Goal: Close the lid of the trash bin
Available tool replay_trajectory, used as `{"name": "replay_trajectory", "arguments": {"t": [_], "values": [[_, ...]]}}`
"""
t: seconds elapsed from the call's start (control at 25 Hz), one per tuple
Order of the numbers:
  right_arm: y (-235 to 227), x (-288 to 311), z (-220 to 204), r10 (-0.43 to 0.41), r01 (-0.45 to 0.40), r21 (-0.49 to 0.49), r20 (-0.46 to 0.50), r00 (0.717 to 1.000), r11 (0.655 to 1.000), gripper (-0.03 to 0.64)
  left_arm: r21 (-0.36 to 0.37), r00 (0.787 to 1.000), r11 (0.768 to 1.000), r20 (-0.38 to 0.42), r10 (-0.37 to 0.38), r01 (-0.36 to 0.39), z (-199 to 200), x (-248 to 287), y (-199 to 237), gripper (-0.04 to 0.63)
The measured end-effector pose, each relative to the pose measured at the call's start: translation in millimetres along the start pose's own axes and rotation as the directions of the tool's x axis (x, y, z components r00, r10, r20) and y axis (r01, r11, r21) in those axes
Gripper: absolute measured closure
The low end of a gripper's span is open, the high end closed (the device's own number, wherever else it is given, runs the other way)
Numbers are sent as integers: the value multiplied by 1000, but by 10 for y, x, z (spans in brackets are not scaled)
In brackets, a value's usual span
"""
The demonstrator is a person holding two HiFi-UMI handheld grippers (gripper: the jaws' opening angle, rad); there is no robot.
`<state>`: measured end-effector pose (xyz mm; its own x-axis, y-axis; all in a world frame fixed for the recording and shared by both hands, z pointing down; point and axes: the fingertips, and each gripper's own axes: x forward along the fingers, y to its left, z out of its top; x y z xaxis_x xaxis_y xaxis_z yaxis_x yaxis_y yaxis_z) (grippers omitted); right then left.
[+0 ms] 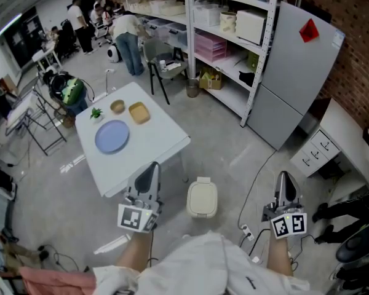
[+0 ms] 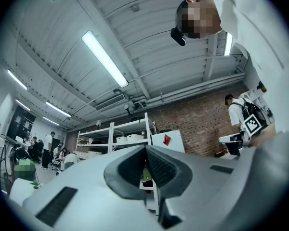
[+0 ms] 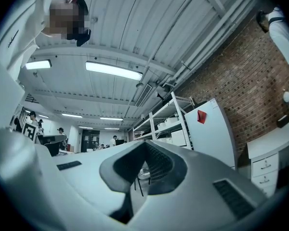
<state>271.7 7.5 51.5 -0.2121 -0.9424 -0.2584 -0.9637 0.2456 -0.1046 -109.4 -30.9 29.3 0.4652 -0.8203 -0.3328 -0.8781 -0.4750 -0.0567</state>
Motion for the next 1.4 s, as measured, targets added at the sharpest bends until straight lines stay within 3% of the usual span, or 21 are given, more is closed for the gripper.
{"name": "replay_trajectory", "arguments": {"t": [0.24,0.8,1.4], "values": [[50,-49,-78,3,-3,1,-17,1000,1000,598,41,1000,999,1,-6,6,-18,-89,12,570],[107,29,-324,20,-19,10,-83,996,1000,600,7,999,1000,-50,-10,10,-110,-49,11,570],[49,28,-413,15,-13,15,-99,995,1000,600,1,999,999,-32,-40,40,-218,33,-75,571]]}}
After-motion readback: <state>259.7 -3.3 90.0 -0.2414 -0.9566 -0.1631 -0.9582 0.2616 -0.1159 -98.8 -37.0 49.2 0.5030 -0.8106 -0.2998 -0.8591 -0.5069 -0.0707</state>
